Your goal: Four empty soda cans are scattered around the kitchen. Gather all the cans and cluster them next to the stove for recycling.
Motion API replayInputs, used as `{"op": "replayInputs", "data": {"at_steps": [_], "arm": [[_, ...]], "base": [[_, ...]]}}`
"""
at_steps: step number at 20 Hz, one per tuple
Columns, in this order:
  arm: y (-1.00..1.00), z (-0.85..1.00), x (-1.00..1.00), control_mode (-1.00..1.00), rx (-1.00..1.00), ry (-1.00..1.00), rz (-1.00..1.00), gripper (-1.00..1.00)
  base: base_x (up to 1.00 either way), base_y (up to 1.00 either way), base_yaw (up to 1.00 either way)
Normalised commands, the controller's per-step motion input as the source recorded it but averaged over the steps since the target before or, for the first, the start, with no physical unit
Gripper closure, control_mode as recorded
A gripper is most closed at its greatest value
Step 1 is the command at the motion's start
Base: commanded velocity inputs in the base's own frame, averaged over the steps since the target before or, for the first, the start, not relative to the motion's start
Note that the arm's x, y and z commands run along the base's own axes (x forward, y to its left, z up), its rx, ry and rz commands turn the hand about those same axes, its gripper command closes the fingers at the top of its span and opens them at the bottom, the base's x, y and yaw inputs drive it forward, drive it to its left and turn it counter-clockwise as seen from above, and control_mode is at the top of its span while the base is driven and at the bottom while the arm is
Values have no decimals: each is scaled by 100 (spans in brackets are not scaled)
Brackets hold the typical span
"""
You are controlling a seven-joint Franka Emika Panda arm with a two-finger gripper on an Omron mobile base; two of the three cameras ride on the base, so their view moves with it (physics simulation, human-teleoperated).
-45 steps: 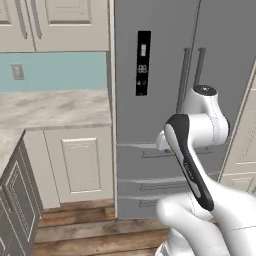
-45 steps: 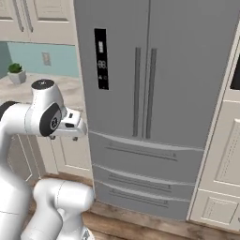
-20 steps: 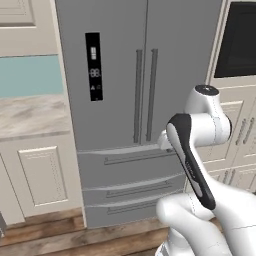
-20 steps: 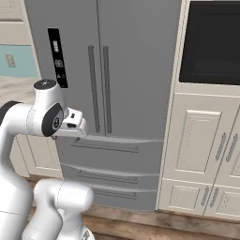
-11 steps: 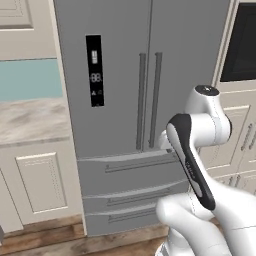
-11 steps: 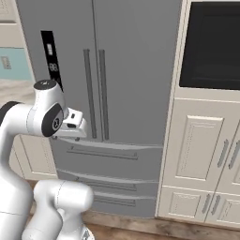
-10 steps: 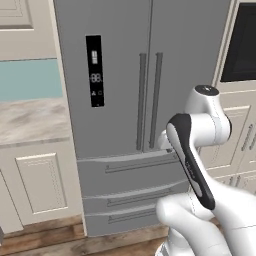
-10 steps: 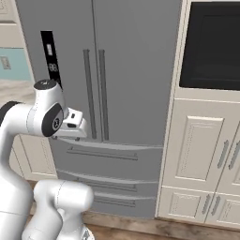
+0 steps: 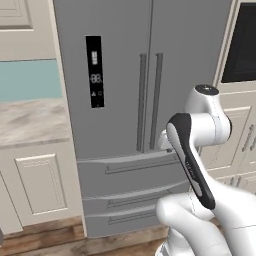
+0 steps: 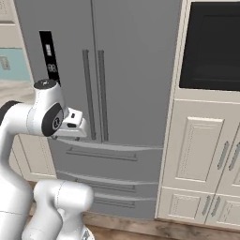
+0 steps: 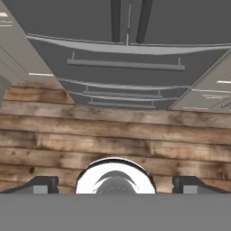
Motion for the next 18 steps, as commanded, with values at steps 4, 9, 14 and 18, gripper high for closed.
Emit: {"op": "replayInputs", "data": {"at_steps": [4, 9, 14, 18], "arm": [[0, 0, 0, 100, 0, 0, 0, -100], [0, 0, 0, 100, 0, 0, 0, -100], [0, 0, 0, 100, 0, 0, 0, -100], [0, 0, 0, 100, 0, 0, 0, -100]], "base": [[25, -42, 0], [6, -60, 0], [16, -77, 0], [9, -89, -5]]}}
